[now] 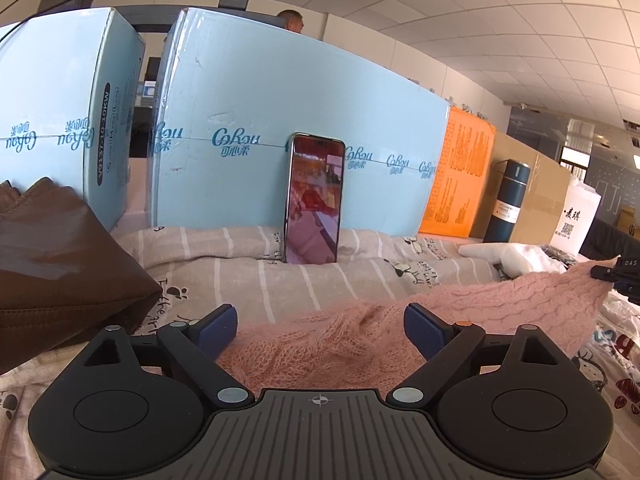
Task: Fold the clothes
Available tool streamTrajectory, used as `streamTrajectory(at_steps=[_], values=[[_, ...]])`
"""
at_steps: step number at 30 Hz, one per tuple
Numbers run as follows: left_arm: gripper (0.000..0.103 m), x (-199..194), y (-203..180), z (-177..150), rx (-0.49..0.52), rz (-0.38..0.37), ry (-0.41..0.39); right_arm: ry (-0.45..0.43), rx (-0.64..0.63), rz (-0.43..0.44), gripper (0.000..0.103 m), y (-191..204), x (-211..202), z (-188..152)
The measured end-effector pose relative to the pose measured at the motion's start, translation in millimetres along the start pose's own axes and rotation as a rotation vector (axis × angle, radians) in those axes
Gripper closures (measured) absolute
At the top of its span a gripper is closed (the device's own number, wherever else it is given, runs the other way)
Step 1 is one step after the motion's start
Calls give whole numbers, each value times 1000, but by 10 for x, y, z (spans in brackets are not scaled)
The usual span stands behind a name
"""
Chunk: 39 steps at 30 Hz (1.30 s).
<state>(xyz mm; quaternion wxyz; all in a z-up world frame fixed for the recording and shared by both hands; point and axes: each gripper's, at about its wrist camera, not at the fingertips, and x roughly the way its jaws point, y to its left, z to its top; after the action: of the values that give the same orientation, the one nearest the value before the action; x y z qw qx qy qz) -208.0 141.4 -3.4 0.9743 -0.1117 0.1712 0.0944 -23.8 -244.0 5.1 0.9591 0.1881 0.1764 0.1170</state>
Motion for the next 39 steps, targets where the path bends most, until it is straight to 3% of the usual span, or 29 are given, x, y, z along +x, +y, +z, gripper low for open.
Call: streamTrajectory(at_steps=[3, 7, 10, 20, 22, 24, 25, 27, 32, 35, 39], values=[[10, -26, -1, 6, -2, -1, -10, -39, -40, -63, 91, 3, -53, 31], [10, -55, 10, 20, -12, -8, -22, -55, -114, -74, 91, 95, -74, -29], [10, -71, 16, 22, -17, -9, -28, -76, -222, -12, 91, 281, -148, -130], [10, -102, 37, 16, -28, -19, -36, 25, -552, 207, 89, 814, -290, -631], [10, -105, 46, 15, -33, -19, -36, 45, -618, 251, 78, 920, -318, -731], [10, -105, 54, 13, -36, -19, -34, 66, -661, 284, 52, 991, -338, -805], [10, -106, 56, 12, -36, -20, -34, 76, -673, 297, 47, 1011, -342, -823], [10, -106, 57, 11, -37, -20, -32, 79, -693, 333, 28, 1056, -380, -856], [10, -103, 50, 1, -35, -23, -30, 100, -710, 449, 20, 1165, -455, -892], [10, -104, 56, -3, -36, -22, -30, 206, -643, 520, 19, 1221, -367, -874], [10, -96, 73, -9, -42, -20, -23, 283, -590, 523, 15, 1197, -278, -901]])
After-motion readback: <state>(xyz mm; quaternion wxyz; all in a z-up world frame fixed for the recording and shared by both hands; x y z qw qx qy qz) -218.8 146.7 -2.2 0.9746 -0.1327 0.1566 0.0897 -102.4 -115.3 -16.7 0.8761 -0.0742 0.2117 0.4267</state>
